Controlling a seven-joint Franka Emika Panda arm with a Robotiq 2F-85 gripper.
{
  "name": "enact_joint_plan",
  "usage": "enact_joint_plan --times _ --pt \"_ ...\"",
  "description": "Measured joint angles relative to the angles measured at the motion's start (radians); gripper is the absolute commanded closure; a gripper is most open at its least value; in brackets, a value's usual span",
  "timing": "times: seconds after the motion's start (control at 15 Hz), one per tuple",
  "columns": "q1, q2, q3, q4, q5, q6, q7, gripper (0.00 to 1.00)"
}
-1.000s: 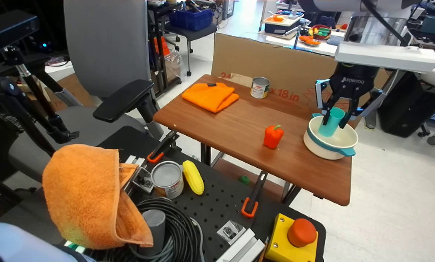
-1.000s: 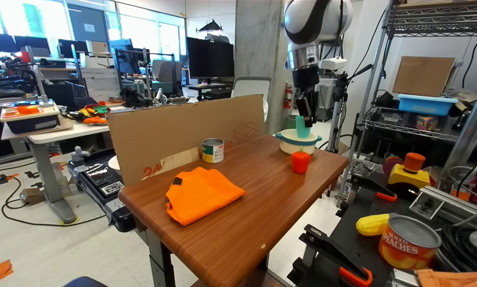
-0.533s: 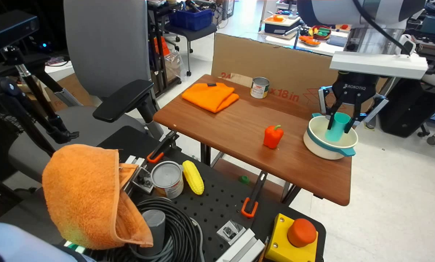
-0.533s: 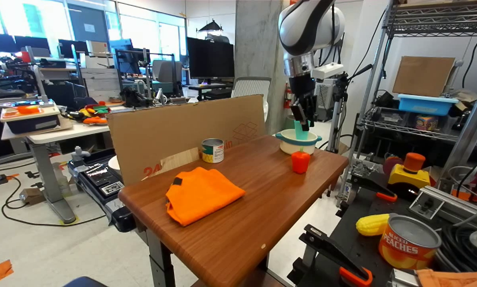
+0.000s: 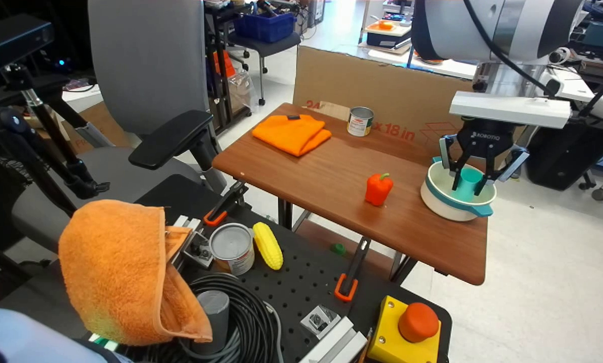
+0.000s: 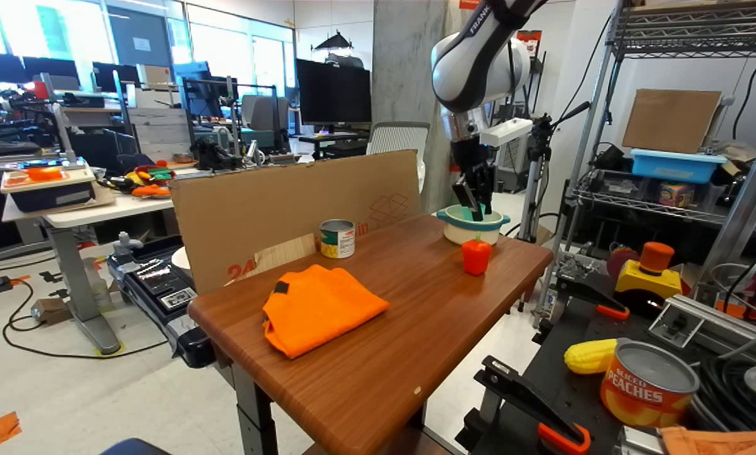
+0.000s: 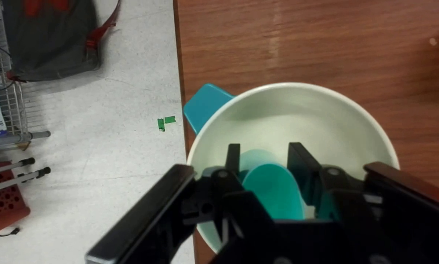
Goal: Put the green cup in the bowl
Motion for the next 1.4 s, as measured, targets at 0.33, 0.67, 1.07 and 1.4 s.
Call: enact_joint_plan --times 0.33,0.67,1.07,1.4 --pt "0.006 0.013 -0.001 0.021 -0.001 -0.005 -0.003 0.30" --pt "0.005 -0.033 -0.003 -0.001 -0.001 -0.042 -0.018 0.00" --pt "-0.001 -0.271 -0.005 -0.128 0.028 -0.162 -0.005 0.00" --pt "-0.001 -0.409 -0.005 -0.221 0.057 -0.180 0.035 0.00"
